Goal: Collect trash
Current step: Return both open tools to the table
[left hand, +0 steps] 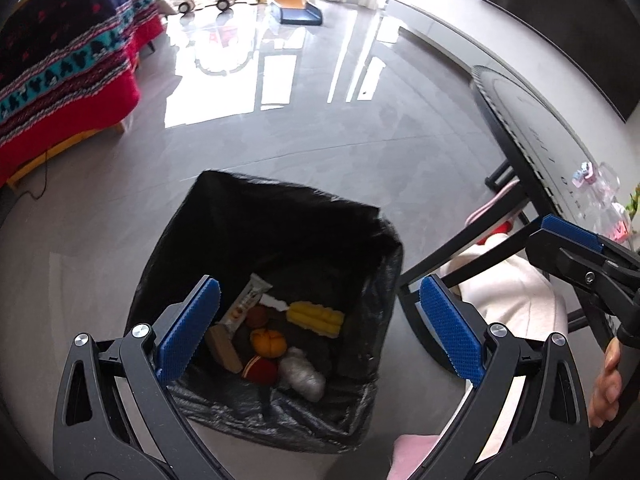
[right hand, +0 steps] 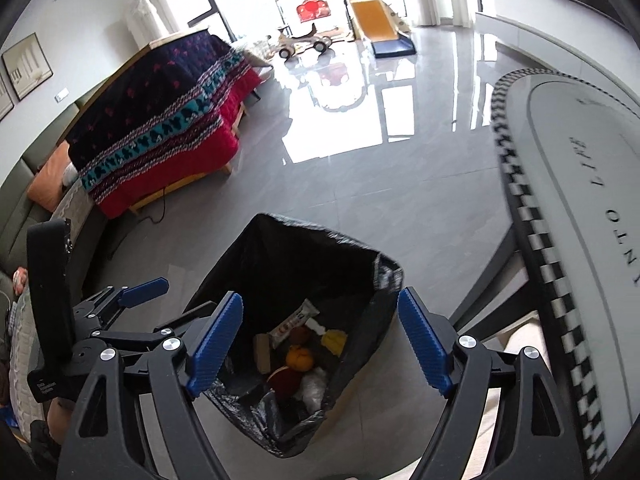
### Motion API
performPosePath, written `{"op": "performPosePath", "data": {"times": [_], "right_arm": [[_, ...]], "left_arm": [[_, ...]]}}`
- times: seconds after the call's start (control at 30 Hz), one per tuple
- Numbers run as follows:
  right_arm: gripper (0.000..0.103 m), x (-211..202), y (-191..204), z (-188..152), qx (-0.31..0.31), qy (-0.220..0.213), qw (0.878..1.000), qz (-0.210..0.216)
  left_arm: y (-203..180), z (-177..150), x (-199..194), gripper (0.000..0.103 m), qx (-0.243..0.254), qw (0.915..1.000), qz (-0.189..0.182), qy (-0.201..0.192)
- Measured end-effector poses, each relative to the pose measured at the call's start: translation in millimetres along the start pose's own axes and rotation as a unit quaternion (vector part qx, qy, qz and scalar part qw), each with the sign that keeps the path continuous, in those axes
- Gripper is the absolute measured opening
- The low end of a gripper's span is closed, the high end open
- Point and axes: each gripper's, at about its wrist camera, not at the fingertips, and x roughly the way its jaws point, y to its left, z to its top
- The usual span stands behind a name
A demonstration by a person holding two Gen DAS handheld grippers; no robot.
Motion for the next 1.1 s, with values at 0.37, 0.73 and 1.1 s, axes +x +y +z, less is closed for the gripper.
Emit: {"op": "performPosePath", "data": {"times": [0.37,0.73,1.1], "right_arm": [[0.081,-34,-57,13,0.040,-0.034,0.998,-0.021],[0.081,-92,-159,19,0.115,-0.081,0.986,-0.088],[0.081,-160,-284,12,0.185,-0.118,0.958,-0.188]], "left_arm": [[-71,36,11,0.097,0.066,0.9973,-0.031,-0.004],[-181,76,15,0.097,0.169,0.9823,-0.078,-0.020],[-299,95,38,0.097,0.262,0.9568,-0.125,-0.011]]}}
